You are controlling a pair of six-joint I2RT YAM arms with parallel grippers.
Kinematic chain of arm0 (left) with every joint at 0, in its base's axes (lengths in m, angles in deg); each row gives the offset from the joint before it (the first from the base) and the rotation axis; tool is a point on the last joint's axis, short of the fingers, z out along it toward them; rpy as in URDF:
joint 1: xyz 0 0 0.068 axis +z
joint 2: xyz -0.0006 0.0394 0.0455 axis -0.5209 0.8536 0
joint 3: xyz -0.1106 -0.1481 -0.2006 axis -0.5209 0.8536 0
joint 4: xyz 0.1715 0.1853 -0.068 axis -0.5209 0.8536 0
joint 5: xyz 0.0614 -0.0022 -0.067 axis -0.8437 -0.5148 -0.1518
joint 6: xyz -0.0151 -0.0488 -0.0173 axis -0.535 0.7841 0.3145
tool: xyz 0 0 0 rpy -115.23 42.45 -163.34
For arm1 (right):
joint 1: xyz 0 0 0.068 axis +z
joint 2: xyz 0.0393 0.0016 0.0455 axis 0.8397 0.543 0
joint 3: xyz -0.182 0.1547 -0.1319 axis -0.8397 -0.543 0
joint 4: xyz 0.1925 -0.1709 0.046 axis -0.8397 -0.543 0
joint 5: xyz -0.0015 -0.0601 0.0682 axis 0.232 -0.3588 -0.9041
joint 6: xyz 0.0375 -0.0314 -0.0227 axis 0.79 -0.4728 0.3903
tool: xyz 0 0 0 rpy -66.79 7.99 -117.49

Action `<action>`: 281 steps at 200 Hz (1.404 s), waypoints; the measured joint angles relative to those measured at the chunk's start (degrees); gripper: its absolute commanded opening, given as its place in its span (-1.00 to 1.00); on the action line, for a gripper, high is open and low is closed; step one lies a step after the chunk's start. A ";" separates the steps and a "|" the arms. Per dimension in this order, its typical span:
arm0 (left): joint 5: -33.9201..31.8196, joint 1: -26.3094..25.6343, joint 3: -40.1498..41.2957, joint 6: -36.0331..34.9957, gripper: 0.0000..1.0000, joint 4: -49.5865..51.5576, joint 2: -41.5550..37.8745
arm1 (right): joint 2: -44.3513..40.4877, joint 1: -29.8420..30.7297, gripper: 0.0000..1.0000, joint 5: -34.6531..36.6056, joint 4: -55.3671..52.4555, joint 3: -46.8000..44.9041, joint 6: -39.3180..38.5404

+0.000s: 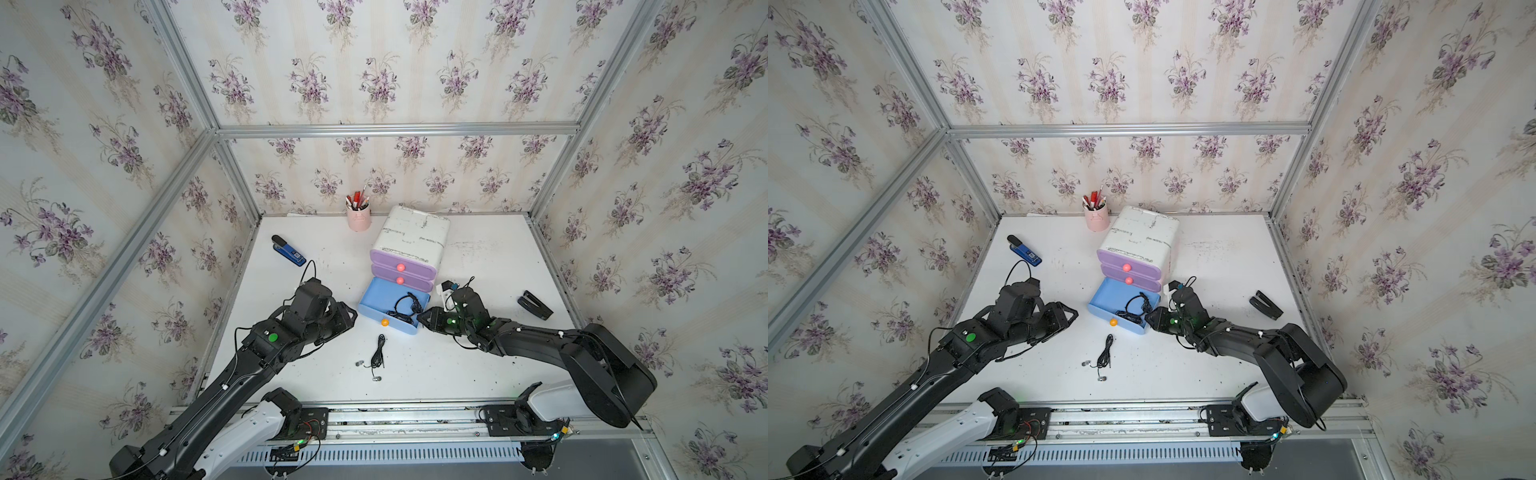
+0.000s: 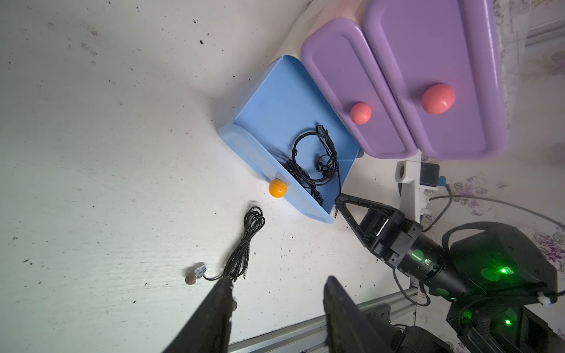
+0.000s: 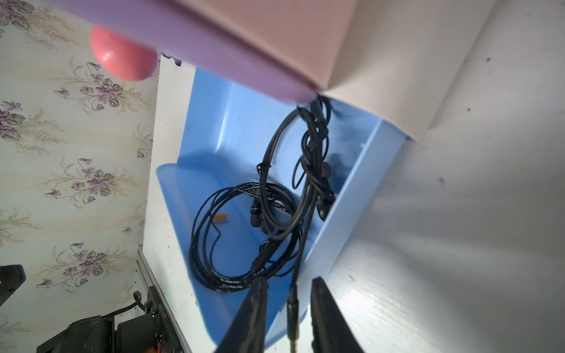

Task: Place the wired earphones into the drawer by color
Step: Place the wired earphones in the drawer.

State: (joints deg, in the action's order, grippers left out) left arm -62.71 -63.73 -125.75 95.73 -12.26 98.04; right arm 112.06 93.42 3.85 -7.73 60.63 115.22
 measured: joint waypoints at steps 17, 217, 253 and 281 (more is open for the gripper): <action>0.00 0.00 0.02 0.00 0.03 -0.02 -0.02 | 0.26 0.00 -0.58 -0.39 0.79 -0.13 0.24; -0.44 0.00 0.26 0.00 0.04 0.00 -0.07 | -0.79 0.37 -0.96 -3.69 6.62 1.62 6.69; -0.44 0.00 0.26 0.00 0.04 -0.02 0.04 | 4.02 1.44 -0.96 -3.02 11.85 2.54 9.70; -0.44 0.00 0.48 0.00 0.04 0.00 -0.07 | 8.26 1.64 -0.96 -1.38 15.41 4.11 12.37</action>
State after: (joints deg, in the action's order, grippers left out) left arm -63.15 -63.73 -125.27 95.73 -12.26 97.98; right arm 120.32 95.06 2.48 7.68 64.74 127.59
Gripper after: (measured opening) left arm 0.519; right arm 0.081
